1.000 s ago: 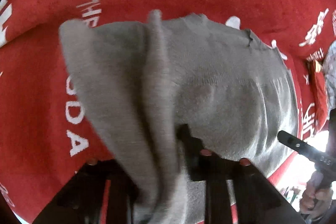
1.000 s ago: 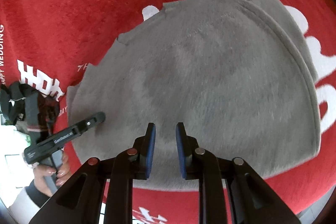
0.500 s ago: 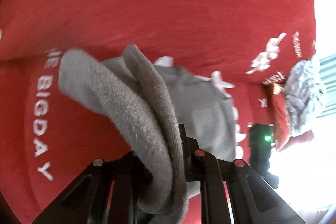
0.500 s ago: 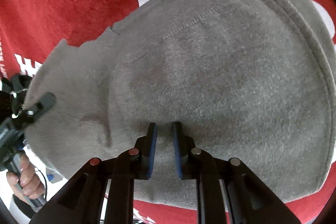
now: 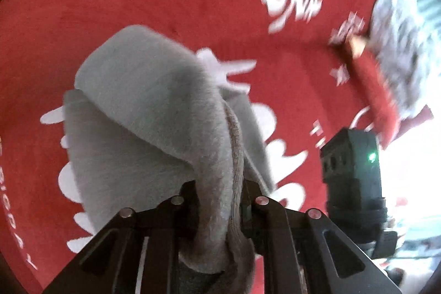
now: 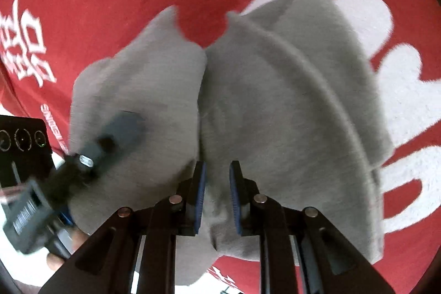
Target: Fold small clothes
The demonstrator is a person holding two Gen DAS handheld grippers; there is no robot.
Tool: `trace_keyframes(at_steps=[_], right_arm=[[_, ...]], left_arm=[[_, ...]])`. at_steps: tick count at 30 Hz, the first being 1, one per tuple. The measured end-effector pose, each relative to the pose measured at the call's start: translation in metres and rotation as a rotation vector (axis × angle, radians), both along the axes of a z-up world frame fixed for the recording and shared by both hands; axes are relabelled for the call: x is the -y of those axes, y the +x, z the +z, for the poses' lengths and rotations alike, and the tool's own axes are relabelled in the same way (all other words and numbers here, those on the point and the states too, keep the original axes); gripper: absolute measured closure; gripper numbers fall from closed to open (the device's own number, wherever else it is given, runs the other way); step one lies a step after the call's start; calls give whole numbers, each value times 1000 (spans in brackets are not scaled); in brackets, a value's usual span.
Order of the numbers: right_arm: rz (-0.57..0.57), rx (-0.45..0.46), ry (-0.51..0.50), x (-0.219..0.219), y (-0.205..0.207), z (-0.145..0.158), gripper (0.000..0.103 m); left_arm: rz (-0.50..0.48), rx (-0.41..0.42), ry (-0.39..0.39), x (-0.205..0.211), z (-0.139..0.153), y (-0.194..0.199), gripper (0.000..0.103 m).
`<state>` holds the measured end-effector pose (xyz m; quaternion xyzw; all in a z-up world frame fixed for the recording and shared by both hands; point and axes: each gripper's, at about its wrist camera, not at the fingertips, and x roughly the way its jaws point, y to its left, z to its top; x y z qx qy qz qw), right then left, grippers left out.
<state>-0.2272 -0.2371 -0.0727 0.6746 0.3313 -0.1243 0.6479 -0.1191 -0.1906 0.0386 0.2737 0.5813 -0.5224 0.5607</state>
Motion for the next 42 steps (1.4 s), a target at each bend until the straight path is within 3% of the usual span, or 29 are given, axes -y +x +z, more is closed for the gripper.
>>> trace_keyframes(at_steps=[4,9,11,13,14,15,16,18,21,28,30,33,36,37,39,40,42], right_arm=[[-66,25,115,3,-17,-32,82],[-83,67,148,5,-24,-38,82],[-91,74,165,7,-25,-42,82],[-113,84,179,12,-29,-44,82],[-127,94,186,12,-31,-46,82],[-141,104,192,14,-35,-46,82],[-162,119,199,17,-41,-46,82],[-206,150,225,24,-52,-49,81],[-304,214,286,26,-75,-56,72],[-474,382,420,21,-110,-72,40],[-483,410,434,24,-118,-72,39],[-409,368,399,25,-122,-72,38],[-288,284,314,34,-87,-48,38],[-226,233,265,37,-77,-41,45],[-91,96,126,42,-56,-24,82],[-7,-2,19,42,-43,-11,89],[74,-51,-138,41,-28,17,89]], left_arm=[[-10,79,41,7,-4,-20,81],[-136,170,-27,8,23,-46,79],[-154,168,-55,0,36,-44,79],[-108,122,-97,-9,49,-33,77],[-83,116,-106,-14,53,-25,59],[-49,118,-113,-20,57,-16,24],[-1,135,-123,-29,63,-4,16],[24,143,-133,-37,68,9,15],[55,225,-78,-54,64,25,15],[184,261,67,-87,22,68,15],[215,270,97,-95,11,75,15],[240,248,134,-103,-4,78,15],[240,249,149,-106,-12,76,15],[243,247,150,-107,-13,76,15],[255,247,147,-107,-13,76,15],[262,244,141,-106,-11,76,15],[277,245,109,-106,-5,78,15]])
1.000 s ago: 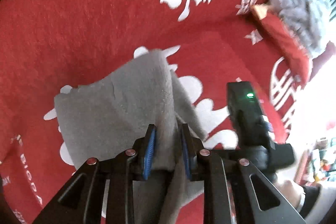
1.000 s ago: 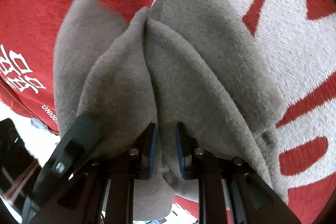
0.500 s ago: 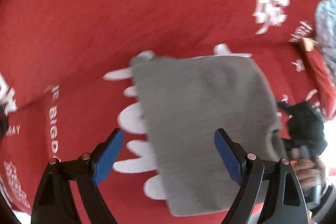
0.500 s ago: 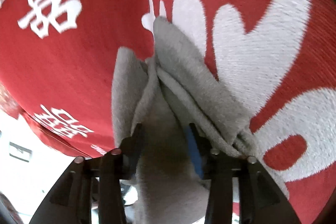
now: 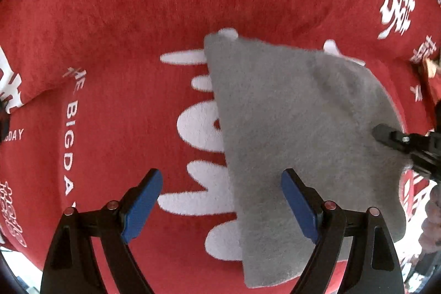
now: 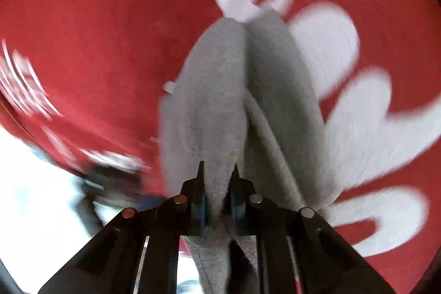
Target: Fold small clothes
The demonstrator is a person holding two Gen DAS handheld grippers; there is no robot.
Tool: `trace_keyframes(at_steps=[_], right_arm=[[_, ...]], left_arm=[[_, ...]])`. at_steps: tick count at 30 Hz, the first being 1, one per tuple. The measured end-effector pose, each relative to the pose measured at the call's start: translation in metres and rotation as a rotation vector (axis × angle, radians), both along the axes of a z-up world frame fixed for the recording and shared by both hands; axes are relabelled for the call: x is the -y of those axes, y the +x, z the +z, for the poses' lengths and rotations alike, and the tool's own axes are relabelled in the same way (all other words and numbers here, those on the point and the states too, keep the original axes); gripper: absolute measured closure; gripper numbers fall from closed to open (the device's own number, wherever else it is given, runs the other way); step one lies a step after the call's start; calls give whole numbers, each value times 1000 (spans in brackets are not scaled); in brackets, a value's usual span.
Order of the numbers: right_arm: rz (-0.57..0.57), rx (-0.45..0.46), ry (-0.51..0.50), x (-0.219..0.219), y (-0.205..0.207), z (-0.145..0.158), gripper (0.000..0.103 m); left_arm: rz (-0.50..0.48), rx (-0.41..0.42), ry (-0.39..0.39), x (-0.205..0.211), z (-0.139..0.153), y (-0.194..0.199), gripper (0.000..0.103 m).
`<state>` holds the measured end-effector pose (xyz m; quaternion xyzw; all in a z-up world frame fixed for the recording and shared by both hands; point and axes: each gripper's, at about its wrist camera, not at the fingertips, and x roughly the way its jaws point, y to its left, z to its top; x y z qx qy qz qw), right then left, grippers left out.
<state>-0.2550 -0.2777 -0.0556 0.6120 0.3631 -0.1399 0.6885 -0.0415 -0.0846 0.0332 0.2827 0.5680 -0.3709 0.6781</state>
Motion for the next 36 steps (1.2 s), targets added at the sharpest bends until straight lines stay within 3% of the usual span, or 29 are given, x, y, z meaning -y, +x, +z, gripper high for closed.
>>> trace_keyframes(at_steps=[2,4,6,11,14,19,21,27,31,33,36], right_arm=[[44,29,-138,-2,5,34,90],[57,12,-209,-3,0,48,90],[51,-19,-201,-1,-7,41,90],[1,-179,-82,5,-32,-22,85],[-51,-178,-74,7,-49,-24,83],[-22,-318,-179,4,-60,-2,71],[-20,-317,-199,2,-68,7,71],[64,-186,-191,-32,-67,45,72],[179,-144,-211,-62,-50,60,84],[231,-164,-245,-72,-39,60,85],[287,-266,-301,-79,-30,47,85]], left_arm=[[-11,14,-28,4,4,-1,15],[-32,17,-10,10,-1,-4,15],[-49,16,9,13,-11,-7,15],[-49,-6,16,11,-23,-8,13],[-58,12,24,8,-19,-6,13],[-59,36,56,-2,-10,2,13],[-58,26,54,-8,-5,3,13],[-97,-26,64,-20,-8,-16,13],[-119,-60,95,-22,-23,-40,13],[-122,-64,121,-24,-33,-49,13],[-106,-81,142,-30,-44,-54,13]])
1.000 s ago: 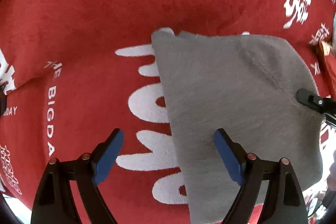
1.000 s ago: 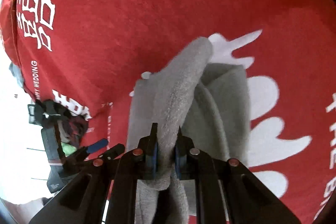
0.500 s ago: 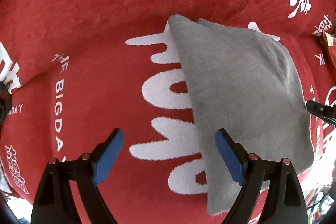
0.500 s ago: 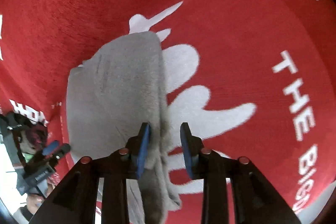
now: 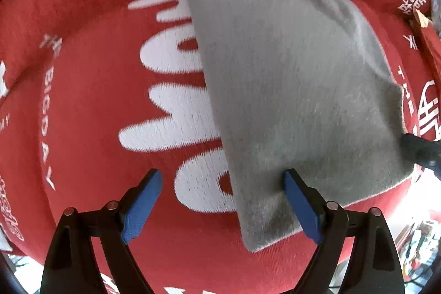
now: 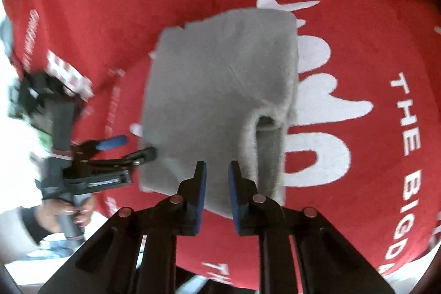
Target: Fold small clothes
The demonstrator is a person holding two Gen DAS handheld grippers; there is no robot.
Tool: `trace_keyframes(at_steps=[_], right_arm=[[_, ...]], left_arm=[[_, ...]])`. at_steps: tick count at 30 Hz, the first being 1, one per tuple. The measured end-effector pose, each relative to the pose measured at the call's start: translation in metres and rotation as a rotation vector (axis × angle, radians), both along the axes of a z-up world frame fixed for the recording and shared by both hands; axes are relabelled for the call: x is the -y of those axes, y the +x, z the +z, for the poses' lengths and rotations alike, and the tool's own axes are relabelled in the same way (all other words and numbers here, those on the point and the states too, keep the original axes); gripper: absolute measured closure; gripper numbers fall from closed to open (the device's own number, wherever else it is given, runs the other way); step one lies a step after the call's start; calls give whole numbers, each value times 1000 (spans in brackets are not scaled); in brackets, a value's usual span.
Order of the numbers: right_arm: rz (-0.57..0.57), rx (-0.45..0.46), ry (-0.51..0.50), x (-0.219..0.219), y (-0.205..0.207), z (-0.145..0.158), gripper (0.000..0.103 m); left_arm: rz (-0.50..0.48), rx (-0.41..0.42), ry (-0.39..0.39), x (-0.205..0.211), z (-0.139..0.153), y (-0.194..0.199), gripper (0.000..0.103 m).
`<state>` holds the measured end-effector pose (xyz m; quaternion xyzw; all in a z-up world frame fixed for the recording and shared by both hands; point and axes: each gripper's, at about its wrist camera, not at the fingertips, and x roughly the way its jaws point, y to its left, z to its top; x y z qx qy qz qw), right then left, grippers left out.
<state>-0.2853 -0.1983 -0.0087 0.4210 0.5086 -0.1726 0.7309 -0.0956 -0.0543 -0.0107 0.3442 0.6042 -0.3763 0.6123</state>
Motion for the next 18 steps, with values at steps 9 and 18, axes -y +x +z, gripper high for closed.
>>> trace_keyframes(at_steps=[9,18], right_arm=[[91,-122,-63,-10,-9,-34,97],[23,-119,-22,-8,-12,-31,97]], left_arm=[[17,26,30,-13,-10,-7,2],[48,51,32,-25,0,-12,2]])
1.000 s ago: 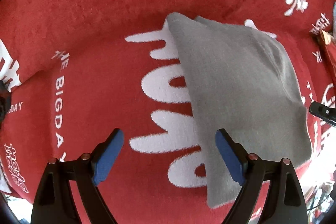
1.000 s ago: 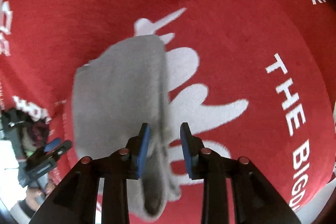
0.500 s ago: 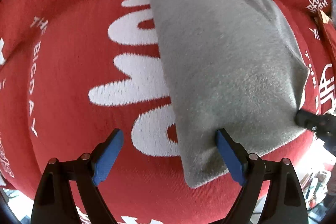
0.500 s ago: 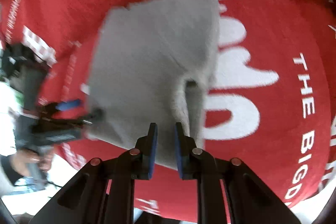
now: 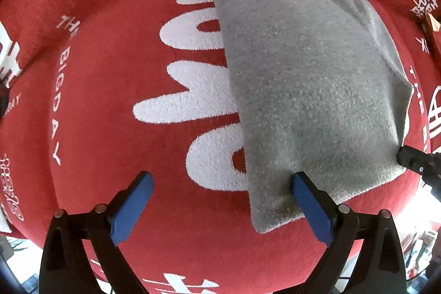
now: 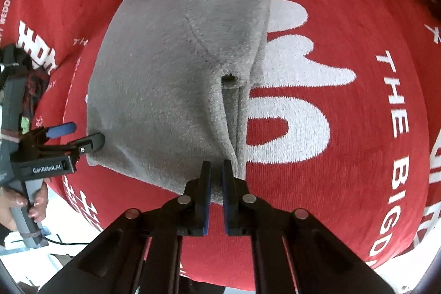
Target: Fold small clothes
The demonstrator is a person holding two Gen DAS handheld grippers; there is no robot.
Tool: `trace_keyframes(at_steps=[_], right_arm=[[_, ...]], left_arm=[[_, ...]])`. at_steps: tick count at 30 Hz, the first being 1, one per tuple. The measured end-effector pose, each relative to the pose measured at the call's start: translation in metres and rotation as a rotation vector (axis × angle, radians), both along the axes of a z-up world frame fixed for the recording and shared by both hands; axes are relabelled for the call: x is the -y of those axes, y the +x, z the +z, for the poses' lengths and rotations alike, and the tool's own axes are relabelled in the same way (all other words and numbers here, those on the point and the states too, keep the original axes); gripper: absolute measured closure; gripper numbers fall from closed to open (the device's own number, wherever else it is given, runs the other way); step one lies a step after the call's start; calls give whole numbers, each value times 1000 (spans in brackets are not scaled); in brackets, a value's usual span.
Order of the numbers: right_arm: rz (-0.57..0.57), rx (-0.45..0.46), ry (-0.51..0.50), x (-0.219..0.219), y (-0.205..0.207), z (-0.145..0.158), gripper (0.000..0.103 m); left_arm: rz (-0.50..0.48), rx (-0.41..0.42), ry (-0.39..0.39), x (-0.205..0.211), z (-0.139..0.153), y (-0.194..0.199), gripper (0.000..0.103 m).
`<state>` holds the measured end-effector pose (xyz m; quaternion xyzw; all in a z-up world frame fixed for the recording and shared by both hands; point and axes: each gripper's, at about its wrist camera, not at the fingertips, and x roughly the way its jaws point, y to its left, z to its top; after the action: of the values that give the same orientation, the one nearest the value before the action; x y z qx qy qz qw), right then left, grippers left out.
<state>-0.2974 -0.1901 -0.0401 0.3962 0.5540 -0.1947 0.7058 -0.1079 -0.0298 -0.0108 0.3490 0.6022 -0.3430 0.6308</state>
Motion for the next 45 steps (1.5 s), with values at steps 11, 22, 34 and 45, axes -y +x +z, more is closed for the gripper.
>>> trace_keyframes(at_steps=[11,22,34,45], right_arm=[[-189,-68,34,3,-14,1,84],[-264,-113,-48,-17,-13,27,68],[-299,-95,-74,-40,-11,46,58],[-278,-52,-38,-25,-11,40,57]], left_arm=[[26,-33,-20,-19,6,13,2],[29,-28,-26,-45,10,29,2],[-17,-21,-16,-49,9,42,2],[91,-96,-62,-37,9,71,2]])
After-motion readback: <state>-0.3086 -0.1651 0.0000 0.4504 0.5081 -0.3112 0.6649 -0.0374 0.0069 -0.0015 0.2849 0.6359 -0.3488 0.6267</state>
